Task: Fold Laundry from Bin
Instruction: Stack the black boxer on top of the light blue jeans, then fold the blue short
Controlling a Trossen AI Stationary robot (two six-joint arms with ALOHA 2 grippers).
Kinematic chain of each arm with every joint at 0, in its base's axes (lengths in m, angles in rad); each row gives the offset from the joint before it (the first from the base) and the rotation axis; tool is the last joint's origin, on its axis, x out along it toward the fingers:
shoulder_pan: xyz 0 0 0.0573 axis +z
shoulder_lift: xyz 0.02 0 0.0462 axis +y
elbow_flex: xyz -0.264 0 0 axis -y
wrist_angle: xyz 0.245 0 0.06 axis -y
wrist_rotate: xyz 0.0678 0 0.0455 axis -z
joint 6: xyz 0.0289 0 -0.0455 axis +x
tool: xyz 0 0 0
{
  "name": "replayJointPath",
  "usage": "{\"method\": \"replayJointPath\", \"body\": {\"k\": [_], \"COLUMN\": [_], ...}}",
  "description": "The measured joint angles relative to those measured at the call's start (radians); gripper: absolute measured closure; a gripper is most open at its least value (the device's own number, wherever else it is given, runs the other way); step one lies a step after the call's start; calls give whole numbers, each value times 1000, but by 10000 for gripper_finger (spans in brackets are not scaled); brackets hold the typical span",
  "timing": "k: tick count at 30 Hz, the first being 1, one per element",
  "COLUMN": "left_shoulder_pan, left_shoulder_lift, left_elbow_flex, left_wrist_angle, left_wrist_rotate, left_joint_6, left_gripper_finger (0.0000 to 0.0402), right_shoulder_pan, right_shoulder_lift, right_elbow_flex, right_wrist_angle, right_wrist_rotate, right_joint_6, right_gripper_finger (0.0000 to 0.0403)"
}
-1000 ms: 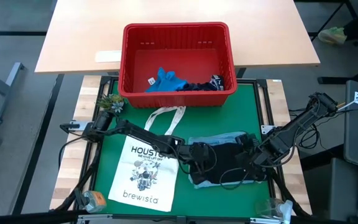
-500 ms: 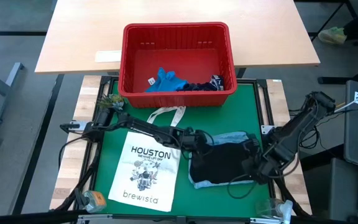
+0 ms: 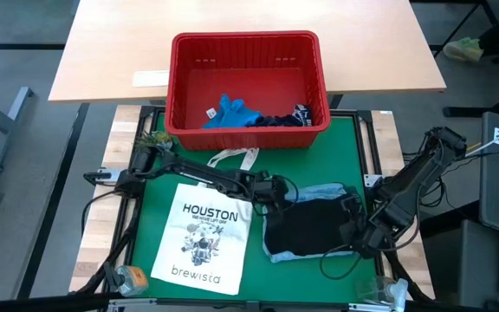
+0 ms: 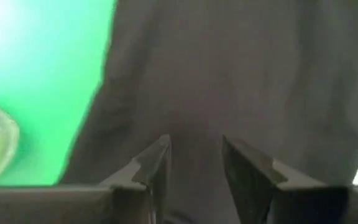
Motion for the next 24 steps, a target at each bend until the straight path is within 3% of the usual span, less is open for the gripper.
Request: {"method": "replayJointPath", "body": {"k": [4,9,13,17,24], "left_shoulder_pan": [5,48,97,166,327], "left_shoulder_lift": [-85,-222,-335,-418,-480], "left_elbow_flex": [25,57,67,66,66], "left_wrist_angle": [-23,-56,-44,-56,-51], "left_wrist_rotate": [1,-37,-192,-315,-305], "left_joint_6": [87,267,397,544,614], "left_gripper_finger": [401,401,401,391,318], "right_shoulder_pan": [0,-2,-51,-148,-368], "right_shoulder_lift": [-2,-3,-3,-3,-3], "right_elbow_flex": [66,161,213,247,250], "right_wrist_angle": [-18,-74,-74,-65,-61], "right_wrist_rotate": [55,254,394,402,359], "right_joint_6": [-61,-130,-201,-304,-488], "right_gripper_finger": [260,260,260,260,260]}}
